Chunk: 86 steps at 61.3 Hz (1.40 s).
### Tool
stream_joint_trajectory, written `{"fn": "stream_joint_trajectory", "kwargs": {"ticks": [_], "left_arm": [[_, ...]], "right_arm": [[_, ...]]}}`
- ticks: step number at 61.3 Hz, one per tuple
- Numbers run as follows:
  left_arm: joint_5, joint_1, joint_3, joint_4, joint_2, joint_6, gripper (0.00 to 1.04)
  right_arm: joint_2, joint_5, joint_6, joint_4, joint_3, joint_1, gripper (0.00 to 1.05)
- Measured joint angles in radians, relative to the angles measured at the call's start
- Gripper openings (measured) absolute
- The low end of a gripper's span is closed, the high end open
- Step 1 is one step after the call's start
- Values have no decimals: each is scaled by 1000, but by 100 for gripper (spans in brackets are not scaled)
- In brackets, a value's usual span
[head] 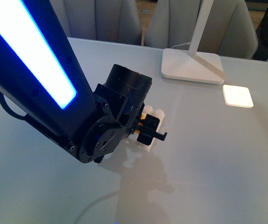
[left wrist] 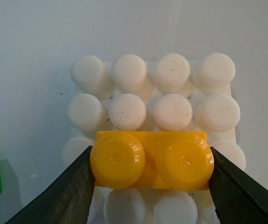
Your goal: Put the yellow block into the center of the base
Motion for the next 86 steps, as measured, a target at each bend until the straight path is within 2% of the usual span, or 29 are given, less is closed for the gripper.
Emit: {"fn": "stream_joint_trajectory", "kwargs": {"ticks": [54, 55, 67, 86], "left_arm": [[15, 10, 26, -49, 14, 17, 61], [16, 11, 26, -48, 12, 17, 62], [57, 42, -8, -59, 5, 14, 99], [95, 67, -95, -69, -84, -29, 97]], "right_arm": [[0, 0, 0, 0, 0, 0, 96], [0, 0, 0, 0, 0, 0, 96], [-1, 1, 0, 0, 0, 0, 96], [-1, 0, 0, 0, 0, 0, 96]]}}
